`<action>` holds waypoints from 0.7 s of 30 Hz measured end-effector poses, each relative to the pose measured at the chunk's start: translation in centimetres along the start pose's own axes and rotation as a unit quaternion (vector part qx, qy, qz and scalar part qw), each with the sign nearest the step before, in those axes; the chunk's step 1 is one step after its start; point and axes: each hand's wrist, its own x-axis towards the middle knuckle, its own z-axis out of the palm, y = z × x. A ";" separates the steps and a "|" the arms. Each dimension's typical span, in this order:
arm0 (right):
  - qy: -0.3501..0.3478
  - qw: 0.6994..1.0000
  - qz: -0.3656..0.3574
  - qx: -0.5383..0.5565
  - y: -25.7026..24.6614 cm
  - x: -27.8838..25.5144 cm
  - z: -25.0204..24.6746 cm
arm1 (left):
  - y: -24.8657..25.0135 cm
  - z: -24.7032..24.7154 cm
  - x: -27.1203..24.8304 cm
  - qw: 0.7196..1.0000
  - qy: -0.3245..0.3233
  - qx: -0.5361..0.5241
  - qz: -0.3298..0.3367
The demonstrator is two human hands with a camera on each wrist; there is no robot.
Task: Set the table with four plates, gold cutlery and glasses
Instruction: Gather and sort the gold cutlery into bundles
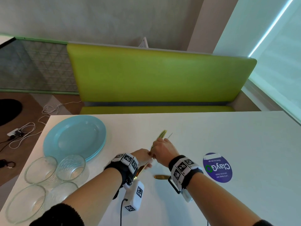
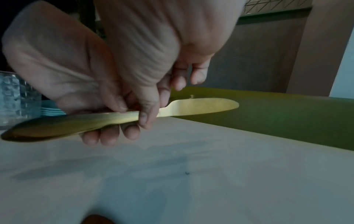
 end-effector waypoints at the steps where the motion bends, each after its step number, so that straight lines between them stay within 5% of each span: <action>1: 0.000 1.000 0.012 0.020 -0.1 -0.2 -0.2 | -0.2 0.2 0.0 1.000 -0.002 -0.004 0.007; 8: -0.008 0.971 0.128 0.200 1.0 -2.0 0.0 | -1.0 1.5 -0.1 0.995 0.070 -0.071 0.017; 13: -0.164 0.959 0.165 0.162 2.3 -4.5 1.5 | -1.1 1.0 -0.2 0.994 0.077 -0.074 -0.004; 21: -0.223 0.955 0.170 0.093 1.6 -7.0 3.1 | -0.8 0.9 -1.2 0.997 0.053 -0.047 -0.013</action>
